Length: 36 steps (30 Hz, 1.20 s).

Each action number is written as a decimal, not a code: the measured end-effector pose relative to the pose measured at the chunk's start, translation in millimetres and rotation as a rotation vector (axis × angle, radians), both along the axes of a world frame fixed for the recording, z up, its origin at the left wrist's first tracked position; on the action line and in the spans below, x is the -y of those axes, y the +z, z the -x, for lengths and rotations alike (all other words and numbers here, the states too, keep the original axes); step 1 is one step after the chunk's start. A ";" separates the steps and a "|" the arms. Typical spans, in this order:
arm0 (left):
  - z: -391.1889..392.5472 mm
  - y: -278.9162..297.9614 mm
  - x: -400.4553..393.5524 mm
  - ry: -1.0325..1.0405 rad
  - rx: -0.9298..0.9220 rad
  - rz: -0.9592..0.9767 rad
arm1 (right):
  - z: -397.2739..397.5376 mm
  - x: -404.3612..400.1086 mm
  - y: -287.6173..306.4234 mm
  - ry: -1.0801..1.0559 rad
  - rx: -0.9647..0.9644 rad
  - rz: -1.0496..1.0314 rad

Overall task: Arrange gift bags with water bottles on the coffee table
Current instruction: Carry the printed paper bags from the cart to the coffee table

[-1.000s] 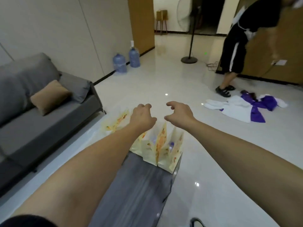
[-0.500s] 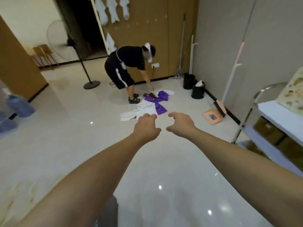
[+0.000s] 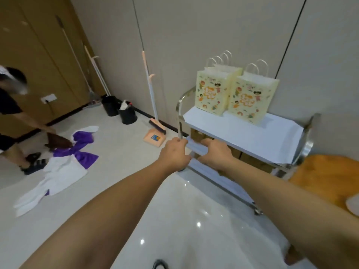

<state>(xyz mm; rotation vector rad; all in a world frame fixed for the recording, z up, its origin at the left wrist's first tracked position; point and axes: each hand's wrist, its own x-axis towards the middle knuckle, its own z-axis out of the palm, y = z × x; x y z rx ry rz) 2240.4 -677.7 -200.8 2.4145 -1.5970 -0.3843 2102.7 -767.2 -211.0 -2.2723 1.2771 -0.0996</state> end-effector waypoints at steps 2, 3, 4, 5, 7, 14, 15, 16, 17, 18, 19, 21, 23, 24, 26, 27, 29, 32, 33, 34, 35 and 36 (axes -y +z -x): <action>2.8 -5.0 35.8 -0.099 -0.013 -0.008 | 12.5 24.1 -0.7 -0.075 -0.008 0.007; 2.9 -6.0 53.5 -0.138 -0.018 -0.005 | 16.7 36.0 -1.5 -0.119 -0.006 0.004; 3.1 -5.2 74.1 -0.177 -0.027 -0.002 | 21.1 48.8 -1.0 -0.171 -0.010 0.006; 3.1 -3.1 90.8 -0.205 -0.034 0.004 | 24.0 59.3 0.2 -0.208 -0.016 0.011; 2.3 4.9 123.9 -0.264 -0.030 0.009 | 28.5 80.4 4.7 -0.286 -0.024 0.020; -14.0 31.8 228.1 -0.454 -0.026 0.033 | 22.4 155.4 33.1 -0.536 0.029 0.091; -17.5 32.8 240.5 -0.468 -0.023 0.039 | 19.8 166.0 33.6 -0.558 0.038 0.095; -21.1 33.1 252.7 -0.475 -0.025 0.043 | 17.2 176.6 34.2 -0.575 0.043 0.097; -24.9 32.4 264.6 -0.475 -0.031 0.043 | 14.9 187.8 34.8 -0.583 0.045 0.103; -28.3 31.2 276.3 -0.472 -0.037 0.038 | 12.9 199.5 35.3 -0.589 0.047 0.111; -31.5 29.4 288.8 -0.470 -0.040 0.034 | 11.4 212.6 35.3 -0.594 0.051 0.117; -36.6 26.2 317.5 -0.466 -0.035 0.032 | 9.9 243.4 35.4 -0.604 0.066 0.130; -39.0 23.6 350.7 -0.457 -0.027 0.044 | 9.9 278.9 35.4 -0.610 0.086 0.133; -39.2 22.6 367.6 -0.451 -0.028 0.049 | 10.2 298.5 34.1 -0.606 0.095 0.136; -37.9 20.9 400.5 -0.425 -0.055 0.047 | 10.5 337.3 32.5 -0.595 0.101 0.137; -36.1 20.3 416.7 -0.408 -0.067 0.037 | 11.1 357.2 32.0 -0.595 0.103 0.127; -31.5 20.0 447.2 -0.390 -0.054 0.010 | 12.6 393.4 32.3 -0.599 0.112 0.104; -26.3 23.6 489.4 -0.386 -0.026 -0.007 | 13.2 446.5 32.4 -0.597 0.079 0.127; -24.9 24.8 502.5 -0.378 -0.027 -0.006 | 12.4 462.9 33.1 -0.593 0.067 0.143; -24.1 25.3 514.5 -0.370 -0.026 -0.010 | 11.2 478.4 32.4 -0.587 0.061 0.155; -23.1 24.6 525.5 -0.366 -0.019 -0.018 | 9.4 490.7 33.1 -0.583 0.055 0.157; -22.6 23.5 535.4 -0.365 -0.011 -0.027 | 7.6 502.5 32.3 -0.580 0.058 0.156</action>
